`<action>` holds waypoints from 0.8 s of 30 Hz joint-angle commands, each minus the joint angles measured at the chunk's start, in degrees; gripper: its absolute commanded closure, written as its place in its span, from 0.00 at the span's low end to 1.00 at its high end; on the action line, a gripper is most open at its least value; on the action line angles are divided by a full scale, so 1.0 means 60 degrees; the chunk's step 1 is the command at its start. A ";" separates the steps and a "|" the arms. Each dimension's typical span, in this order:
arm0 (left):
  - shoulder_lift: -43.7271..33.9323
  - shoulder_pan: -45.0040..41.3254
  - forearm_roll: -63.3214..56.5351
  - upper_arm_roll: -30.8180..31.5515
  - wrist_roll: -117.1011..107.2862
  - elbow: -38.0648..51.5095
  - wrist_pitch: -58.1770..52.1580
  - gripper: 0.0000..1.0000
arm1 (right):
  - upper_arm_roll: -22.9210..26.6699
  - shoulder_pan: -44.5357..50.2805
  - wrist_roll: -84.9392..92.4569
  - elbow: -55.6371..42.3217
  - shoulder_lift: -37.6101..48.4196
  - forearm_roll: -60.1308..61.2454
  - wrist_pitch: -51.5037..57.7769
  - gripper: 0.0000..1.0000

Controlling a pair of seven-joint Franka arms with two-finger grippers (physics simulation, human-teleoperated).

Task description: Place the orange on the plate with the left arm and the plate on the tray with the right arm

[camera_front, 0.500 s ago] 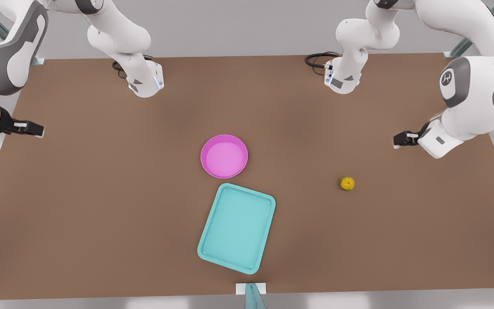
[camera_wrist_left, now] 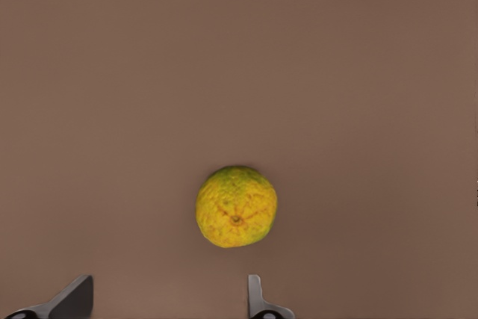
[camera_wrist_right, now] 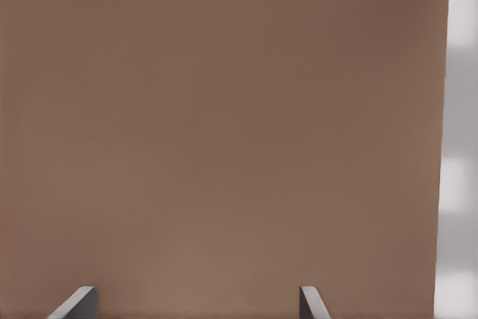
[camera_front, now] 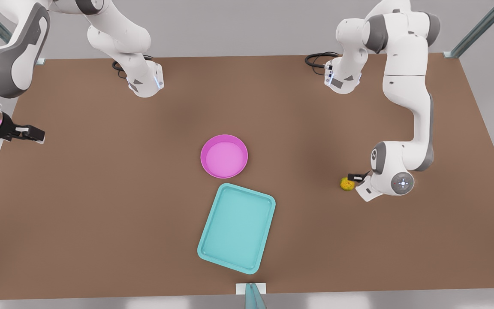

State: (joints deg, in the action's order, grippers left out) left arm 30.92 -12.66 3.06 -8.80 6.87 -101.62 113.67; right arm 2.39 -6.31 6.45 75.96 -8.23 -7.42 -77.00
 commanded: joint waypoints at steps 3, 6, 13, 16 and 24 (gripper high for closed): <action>0.0223 -0.0235 0.0031 0.0002 0.0539 -0.0012 0.1563 0.00 | -0.0003 -0.0003 0.0068 0.0025 -0.0005 0.0007 -0.0042 0.00; 0.0428 -0.0249 0.0061 0.0016 0.0539 0.0002 0.1753 0.00 | -0.0003 -0.0003 0.0068 0.0025 -0.0063 0.0007 -0.0042 0.00; 0.0765 -0.0396 0.0119 0.0002 0.0525 -0.0041 0.1607 0.00 | -0.0003 -0.0003 0.0068 0.0070 -0.0093 0.0021 -0.0028 0.00; 0.0853 -0.0381 0.0134 0.0002 0.0510 -0.0056 0.1621 0.00 | -0.0003 -0.0003 0.0083 0.0084 -0.0093 0.0021 -0.0028 0.00; 0.1117 -0.0396 0.0119 0.0002 0.0481 -0.0188 0.1607 0.00 | -0.0003 0.0011 0.0083 0.0084 -0.0137 0.0036 -0.0028 0.00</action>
State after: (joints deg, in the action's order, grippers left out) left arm 37.58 -15.03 3.85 -8.78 9.25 -102.78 123.17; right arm 2.35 -6.26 6.79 76.49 -9.11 -7.30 -77.19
